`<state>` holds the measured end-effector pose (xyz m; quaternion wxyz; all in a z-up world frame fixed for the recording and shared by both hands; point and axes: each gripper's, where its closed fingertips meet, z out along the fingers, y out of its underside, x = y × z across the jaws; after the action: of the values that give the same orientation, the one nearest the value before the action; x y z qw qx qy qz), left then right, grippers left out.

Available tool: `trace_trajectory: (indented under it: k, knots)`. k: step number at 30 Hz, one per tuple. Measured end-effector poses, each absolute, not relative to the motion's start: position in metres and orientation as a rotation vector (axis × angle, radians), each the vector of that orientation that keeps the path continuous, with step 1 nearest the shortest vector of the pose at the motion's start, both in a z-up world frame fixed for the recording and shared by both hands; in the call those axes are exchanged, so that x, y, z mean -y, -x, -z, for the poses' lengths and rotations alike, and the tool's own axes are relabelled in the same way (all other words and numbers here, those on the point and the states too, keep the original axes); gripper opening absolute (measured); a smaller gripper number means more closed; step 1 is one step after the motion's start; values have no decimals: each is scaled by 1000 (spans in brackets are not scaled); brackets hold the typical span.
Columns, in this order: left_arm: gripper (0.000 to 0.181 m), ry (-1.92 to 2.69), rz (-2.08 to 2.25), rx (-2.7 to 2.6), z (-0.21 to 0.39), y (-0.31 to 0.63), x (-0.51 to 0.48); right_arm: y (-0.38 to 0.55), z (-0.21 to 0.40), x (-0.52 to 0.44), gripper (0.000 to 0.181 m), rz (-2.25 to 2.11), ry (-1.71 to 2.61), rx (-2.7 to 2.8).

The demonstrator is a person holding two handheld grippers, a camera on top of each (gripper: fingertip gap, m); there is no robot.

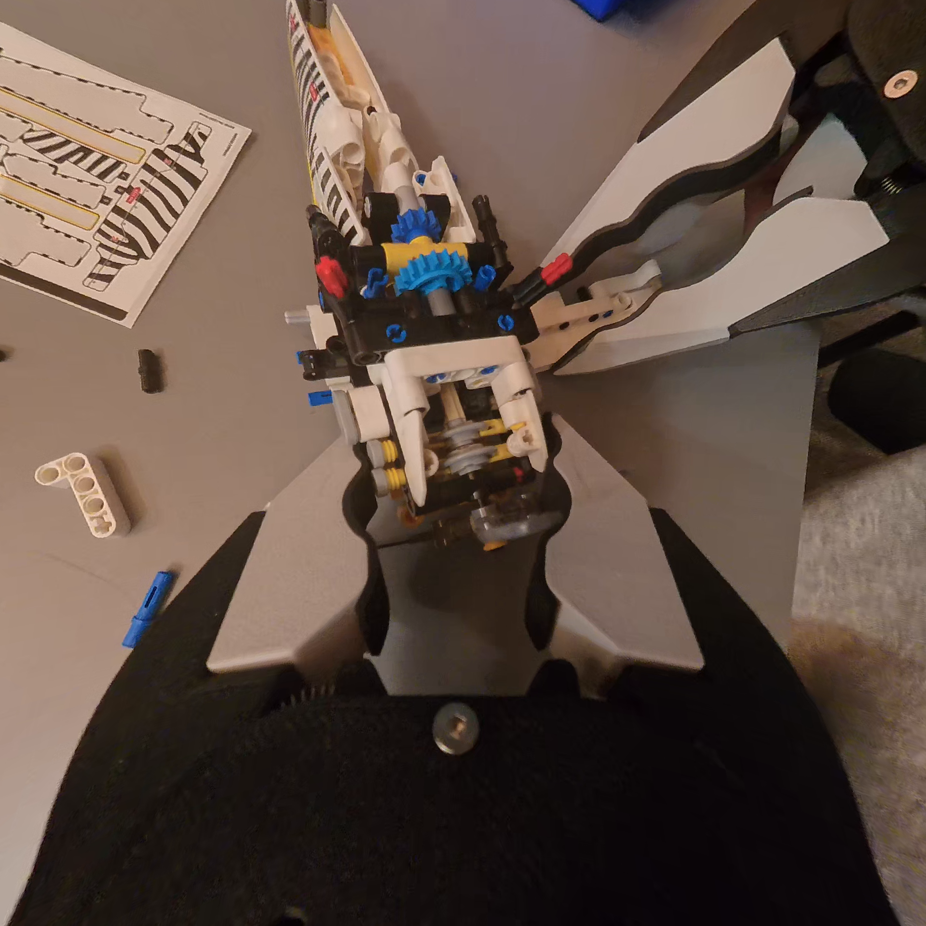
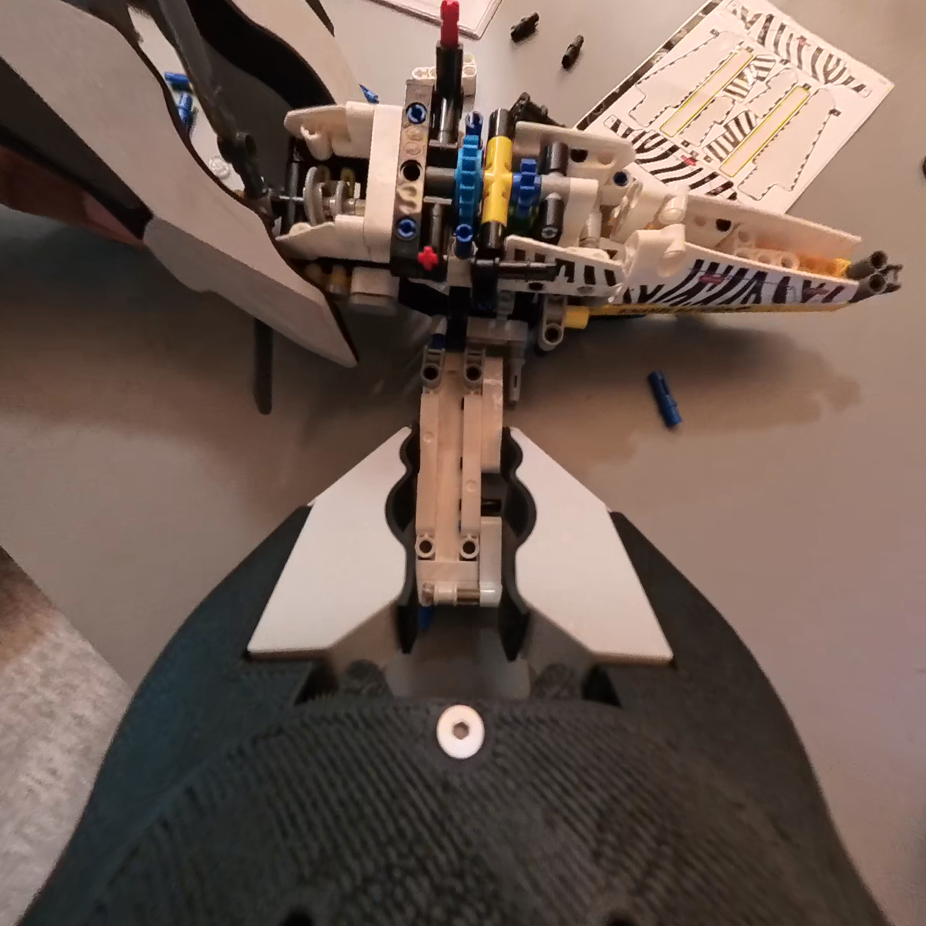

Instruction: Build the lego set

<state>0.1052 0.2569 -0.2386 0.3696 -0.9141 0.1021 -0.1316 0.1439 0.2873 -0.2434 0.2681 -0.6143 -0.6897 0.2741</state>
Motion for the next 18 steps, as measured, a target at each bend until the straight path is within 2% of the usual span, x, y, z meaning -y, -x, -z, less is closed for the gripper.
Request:
trace_trajectory:
  k: [18]
  knots:
    - [66,2342,354,-239,237,-104,-259,-141,243,-291,31,-740,1528,1843]
